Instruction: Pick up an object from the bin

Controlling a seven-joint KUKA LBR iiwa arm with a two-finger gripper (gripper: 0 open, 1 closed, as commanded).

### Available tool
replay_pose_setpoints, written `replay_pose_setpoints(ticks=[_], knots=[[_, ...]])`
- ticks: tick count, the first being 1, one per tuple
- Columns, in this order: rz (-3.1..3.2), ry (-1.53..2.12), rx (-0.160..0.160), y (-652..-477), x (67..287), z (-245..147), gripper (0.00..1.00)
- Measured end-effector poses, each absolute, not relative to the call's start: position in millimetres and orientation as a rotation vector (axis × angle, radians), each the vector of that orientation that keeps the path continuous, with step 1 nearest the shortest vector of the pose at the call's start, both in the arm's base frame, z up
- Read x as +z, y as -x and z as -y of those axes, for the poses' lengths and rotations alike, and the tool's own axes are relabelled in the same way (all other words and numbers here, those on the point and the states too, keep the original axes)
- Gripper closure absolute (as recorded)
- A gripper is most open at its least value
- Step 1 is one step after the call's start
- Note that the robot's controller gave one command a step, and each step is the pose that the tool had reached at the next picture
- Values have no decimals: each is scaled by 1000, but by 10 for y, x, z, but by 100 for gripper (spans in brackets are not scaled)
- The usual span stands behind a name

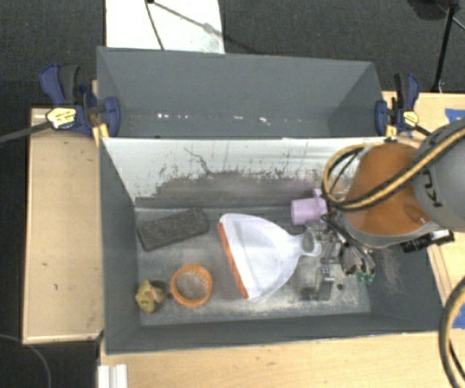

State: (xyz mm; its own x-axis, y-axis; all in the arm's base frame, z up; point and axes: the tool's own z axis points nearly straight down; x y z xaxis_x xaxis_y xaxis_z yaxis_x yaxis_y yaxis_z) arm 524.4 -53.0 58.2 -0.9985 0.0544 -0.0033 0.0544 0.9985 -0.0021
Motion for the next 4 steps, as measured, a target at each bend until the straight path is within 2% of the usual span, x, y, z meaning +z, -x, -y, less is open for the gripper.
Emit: replay_pose_setpoints(ticks=[1, 2, 3, 4], knots=[[-3135, -145, 0, -4821, 693, 105, 0], [-3138, 22, 0, -4897, 704, 205, 0], [-3131, -218, 2, -5227, 704, -111, 100], [-3131, -218, 2, -5227, 703, -111, 100]])
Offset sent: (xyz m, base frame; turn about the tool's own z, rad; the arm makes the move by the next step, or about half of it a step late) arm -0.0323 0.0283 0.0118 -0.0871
